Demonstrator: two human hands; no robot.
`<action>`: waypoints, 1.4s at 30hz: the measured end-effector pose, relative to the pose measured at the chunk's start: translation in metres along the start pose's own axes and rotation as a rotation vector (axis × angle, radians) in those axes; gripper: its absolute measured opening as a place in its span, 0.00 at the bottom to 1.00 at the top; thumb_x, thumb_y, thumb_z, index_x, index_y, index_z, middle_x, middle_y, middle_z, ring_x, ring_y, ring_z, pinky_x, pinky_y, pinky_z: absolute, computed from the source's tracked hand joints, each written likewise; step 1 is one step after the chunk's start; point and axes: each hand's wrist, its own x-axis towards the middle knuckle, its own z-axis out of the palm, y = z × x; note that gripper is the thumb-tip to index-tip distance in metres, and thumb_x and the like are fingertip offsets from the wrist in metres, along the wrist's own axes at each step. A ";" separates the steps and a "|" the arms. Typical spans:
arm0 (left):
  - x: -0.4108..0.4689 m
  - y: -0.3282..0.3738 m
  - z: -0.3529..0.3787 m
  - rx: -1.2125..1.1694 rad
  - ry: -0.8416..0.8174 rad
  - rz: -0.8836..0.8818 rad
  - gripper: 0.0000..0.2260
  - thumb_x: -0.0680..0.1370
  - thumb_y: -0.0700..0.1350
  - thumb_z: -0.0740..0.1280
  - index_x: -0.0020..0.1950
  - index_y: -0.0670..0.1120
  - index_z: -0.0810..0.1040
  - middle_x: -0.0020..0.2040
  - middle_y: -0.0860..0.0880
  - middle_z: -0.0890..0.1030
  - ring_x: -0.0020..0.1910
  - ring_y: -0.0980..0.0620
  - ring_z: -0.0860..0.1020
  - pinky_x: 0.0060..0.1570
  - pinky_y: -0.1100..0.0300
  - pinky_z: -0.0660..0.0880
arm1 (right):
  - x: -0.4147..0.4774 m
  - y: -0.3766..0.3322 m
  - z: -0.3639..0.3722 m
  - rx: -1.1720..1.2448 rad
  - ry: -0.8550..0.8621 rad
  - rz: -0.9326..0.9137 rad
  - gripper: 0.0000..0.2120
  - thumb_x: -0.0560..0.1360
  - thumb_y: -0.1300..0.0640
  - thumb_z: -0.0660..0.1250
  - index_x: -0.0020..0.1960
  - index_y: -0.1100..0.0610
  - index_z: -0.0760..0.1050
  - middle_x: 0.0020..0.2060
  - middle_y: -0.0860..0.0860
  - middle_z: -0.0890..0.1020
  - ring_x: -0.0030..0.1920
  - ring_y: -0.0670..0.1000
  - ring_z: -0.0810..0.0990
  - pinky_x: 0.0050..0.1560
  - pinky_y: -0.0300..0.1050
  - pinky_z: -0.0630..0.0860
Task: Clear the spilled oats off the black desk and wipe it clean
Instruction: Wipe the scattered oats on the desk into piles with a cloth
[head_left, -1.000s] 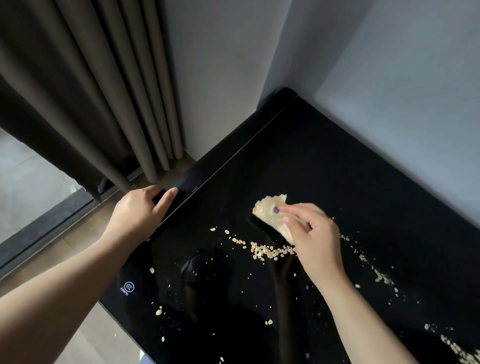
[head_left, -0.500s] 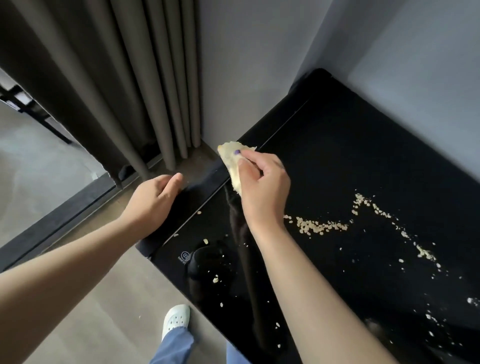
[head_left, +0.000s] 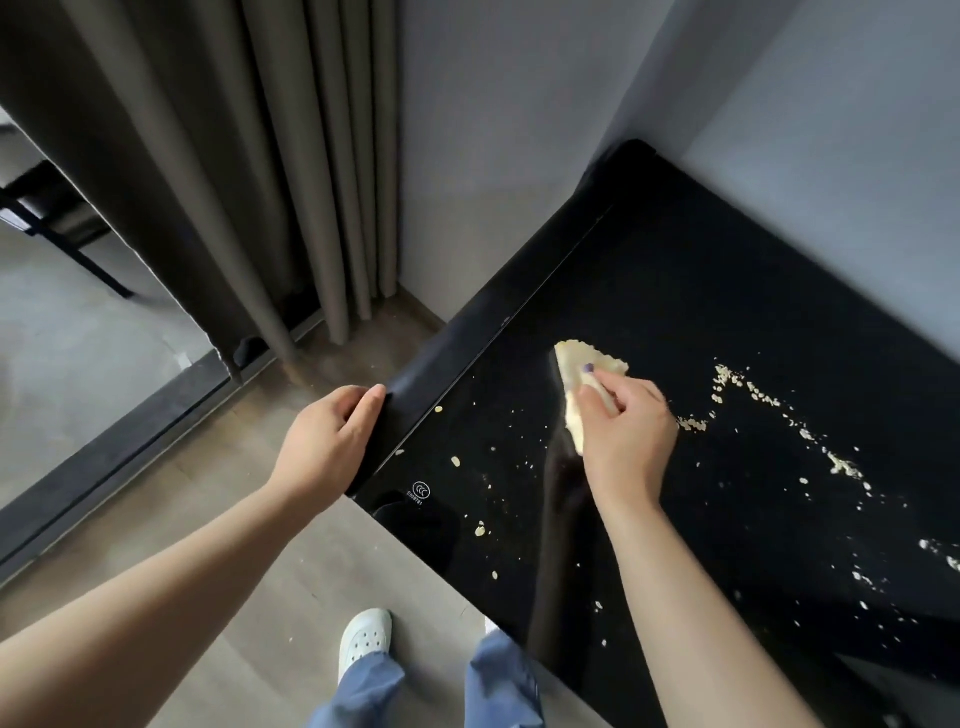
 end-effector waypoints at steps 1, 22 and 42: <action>0.000 0.000 0.000 -0.003 -0.004 -0.004 0.16 0.81 0.56 0.57 0.46 0.48 0.78 0.41 0.50 0.80 0.43 0.49 0.76 0.45 0.54 0.72 | -0.001 0.000 -0.006 0.013 0.034 0.039 0.09 0.75 0.59 0.67 0.53 0.53 0.84 0.44 0.46 0.77 0.46 0.48 0.77 0.44 0.30 0.71; -0.042 -0.048 -0.036 -0.369 -0.033 -0.183 0.06 0.79 0.49 0.63 0.48 0.53 0.80 0.43 0.53 0.83 0.48 0.52 0.81 0.57 0.47 0.77 | -0.127 -0.046 0.069 0.102 -0.039 -0.289 0.13 0.71 0.65 0.71 0.54 0.56 0.83 0.44 0.48 0.80 0.45 0.52 0.77 0.49 0.38 0.74; -0.044 -0.035 -0.030 -0.303 -0.178 -0.176 0.13 0.72 0.61 0.59 0.44 0.56 0.80 0.42 0.56 0.81 0.47 0.53 0.80 0.58 0.49 0.76 | -0.150 -0.041 0.029 0.226 -0.054 -0.204 0.13 0.72 0.62 0.68 0.54 0.54 0.83 0.47 0.41 0.78 0.49 0.48 0.80 0.50 0.41 0.76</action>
